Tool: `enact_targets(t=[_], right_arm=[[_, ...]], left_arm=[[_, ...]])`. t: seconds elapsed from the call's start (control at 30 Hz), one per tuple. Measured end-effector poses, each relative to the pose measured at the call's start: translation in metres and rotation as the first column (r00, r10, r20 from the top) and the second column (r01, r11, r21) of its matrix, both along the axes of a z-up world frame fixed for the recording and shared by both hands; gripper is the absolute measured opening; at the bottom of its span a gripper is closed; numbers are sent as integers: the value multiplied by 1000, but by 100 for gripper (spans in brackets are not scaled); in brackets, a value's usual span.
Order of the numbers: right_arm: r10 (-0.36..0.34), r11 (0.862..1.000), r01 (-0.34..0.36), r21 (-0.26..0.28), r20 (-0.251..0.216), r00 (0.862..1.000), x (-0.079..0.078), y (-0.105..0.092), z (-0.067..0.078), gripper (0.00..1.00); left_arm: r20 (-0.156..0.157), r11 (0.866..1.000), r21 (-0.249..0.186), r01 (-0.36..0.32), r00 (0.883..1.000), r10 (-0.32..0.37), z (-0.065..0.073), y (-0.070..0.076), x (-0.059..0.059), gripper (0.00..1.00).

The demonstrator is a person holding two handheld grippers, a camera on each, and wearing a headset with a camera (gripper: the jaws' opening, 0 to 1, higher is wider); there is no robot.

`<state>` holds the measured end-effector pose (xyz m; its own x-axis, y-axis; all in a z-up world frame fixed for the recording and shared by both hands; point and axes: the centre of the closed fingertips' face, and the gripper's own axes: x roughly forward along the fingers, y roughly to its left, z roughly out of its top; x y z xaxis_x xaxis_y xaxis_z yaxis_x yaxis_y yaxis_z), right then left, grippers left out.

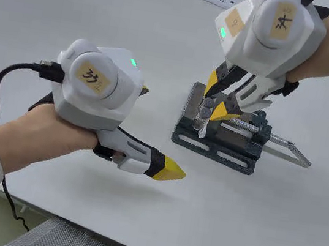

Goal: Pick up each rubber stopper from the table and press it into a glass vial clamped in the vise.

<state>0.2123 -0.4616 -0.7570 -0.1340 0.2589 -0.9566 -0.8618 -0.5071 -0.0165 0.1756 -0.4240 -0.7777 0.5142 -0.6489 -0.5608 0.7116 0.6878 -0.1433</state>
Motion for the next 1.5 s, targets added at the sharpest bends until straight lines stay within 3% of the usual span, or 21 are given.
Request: enact_targets(t=[0.5, 1.13, 1.5], right_arm=[[-53, 999, 52, -14, -56, 997, -6, 2, -6, 2], [-72, 997, 71, -14, -62, 995, -6, 1, -11, 0], [-126, 992, 121, -46, -125, 984, -5, 2, -10, 0]], left_arm=[[0, 1000, 0, 2, 1000, -2, 1, 0, 2, 98], [-10, 1000, 2, 2, 1000, -1, -1, 1, 2, 97], [-13, 1000, 3, 0, 1000, 0, -3, 3, 1, 97]])
